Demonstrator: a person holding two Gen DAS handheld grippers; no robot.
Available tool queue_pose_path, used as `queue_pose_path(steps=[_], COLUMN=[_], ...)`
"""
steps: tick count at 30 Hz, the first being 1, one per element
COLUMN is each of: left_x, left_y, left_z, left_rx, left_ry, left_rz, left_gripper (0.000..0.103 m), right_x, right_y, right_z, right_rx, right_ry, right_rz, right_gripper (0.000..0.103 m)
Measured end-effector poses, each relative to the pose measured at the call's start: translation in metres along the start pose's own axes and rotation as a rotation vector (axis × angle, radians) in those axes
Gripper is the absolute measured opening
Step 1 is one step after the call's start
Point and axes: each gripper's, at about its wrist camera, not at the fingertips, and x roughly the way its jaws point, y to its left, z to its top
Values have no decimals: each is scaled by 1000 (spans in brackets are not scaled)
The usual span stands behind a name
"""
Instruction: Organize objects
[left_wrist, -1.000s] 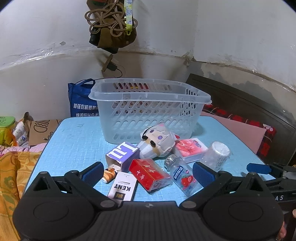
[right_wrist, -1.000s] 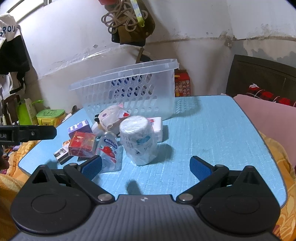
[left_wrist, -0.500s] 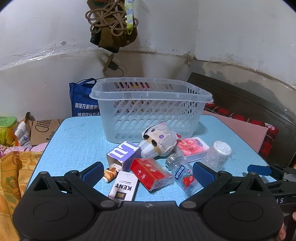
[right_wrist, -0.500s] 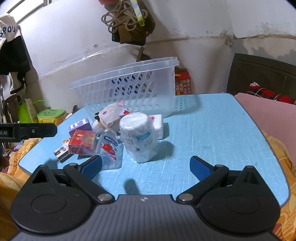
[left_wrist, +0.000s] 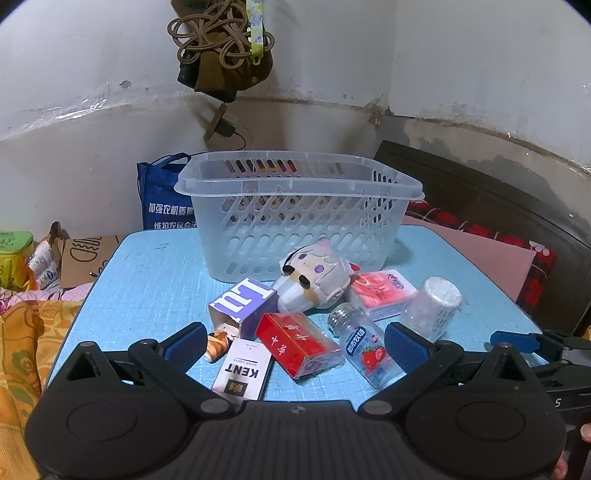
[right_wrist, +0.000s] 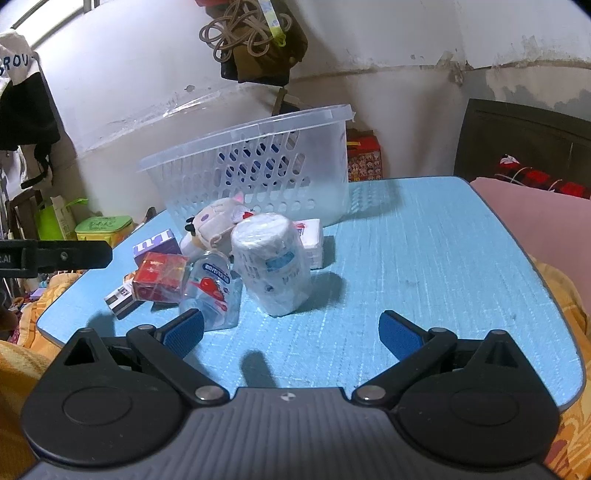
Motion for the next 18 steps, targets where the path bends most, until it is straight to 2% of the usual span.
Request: queue_pose_path(steps=[18], left_x=[0], left_y=[0], left_z=[1], left_rx=[-11], left_ry=[1], left_rz=[-1], left_gripper=[103], right_x=[0], right_y=[0], right_z=[1], right_rx=[-6], right_ry=[-19], right_rz=[34], right_gripper=[103])
